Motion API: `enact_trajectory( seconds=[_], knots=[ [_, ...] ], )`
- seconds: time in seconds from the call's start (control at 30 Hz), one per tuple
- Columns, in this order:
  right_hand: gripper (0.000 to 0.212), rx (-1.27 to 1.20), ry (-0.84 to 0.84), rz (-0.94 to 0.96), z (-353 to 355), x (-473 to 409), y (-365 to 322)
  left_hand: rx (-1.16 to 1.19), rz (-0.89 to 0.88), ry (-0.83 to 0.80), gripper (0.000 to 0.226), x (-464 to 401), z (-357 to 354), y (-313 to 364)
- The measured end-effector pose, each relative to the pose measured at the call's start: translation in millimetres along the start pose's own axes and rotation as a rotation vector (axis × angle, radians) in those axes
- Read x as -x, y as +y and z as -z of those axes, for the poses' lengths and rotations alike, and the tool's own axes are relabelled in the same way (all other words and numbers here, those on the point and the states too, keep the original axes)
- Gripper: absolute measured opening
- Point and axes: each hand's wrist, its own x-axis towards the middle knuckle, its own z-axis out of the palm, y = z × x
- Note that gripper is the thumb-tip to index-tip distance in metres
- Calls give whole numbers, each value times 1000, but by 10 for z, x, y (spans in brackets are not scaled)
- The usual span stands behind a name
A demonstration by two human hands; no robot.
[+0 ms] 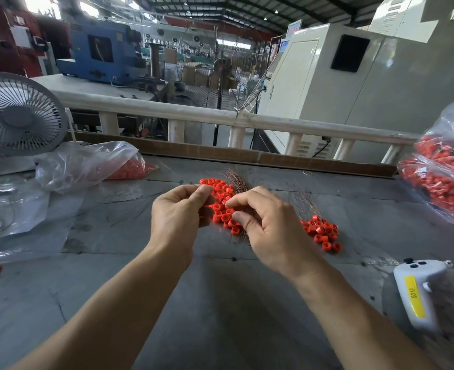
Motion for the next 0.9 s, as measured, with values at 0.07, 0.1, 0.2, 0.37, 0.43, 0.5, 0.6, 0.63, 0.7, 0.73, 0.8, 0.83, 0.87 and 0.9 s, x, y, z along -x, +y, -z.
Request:
enact_trajectory(
  seconds=[0.07,0.1,0.2,0.37,0.43,0.5,0.6,0.63,0.7,0.73,0.8,0.83,0.87,0.9],
  knots=[
    [16,-5,-14,-12,5,5,4,8,-27,42,10,-9,15,12],
    [16,-12,-18,-14,5,7,5,5,-35,57,10,-11,22,14],
    [16,-22,-21,-10,-10,14,1,4,-52,68,11,-2,27,11],
    [14,60,111,-39,21,-15,80,33,-24,36,15,-26,18,43],
    [14,139,225,-113,93,-45,169,-38,-28,17,13,-36,16,29],
    [13,270,299,-242,197,-69,294,-124,-51,-13,15,-28,12,0],
    [6,459,249,-526,379,-66,540,-234,-61,-59,19,-11,3,-30],
    [5,476,200,-627,435,-56,609,-257,-58,-72,20,-7,-3,-38],
    [6,427,110,-795,522,-43,707,-283,-53,-90,22,-1,-16,-54],
    [7,395,83,-853,550,-38,746,-300,-56,-97,23,1,-20,-60],
    [7,367,65,-916,590,-31,803,-350,-72,-107,25,2,-22,-68],
    [8,361,64,-935,604,-25,825,-376,-82,-108,25,2,-21,-73],
    [10,358,61,-946,614,-20,844,-401,-91,-108,25,0,-18,-79],
    [13,372,52,-948,622,-15,852,-428,-100,-105,24,-7,-13,-90]
  ],
)
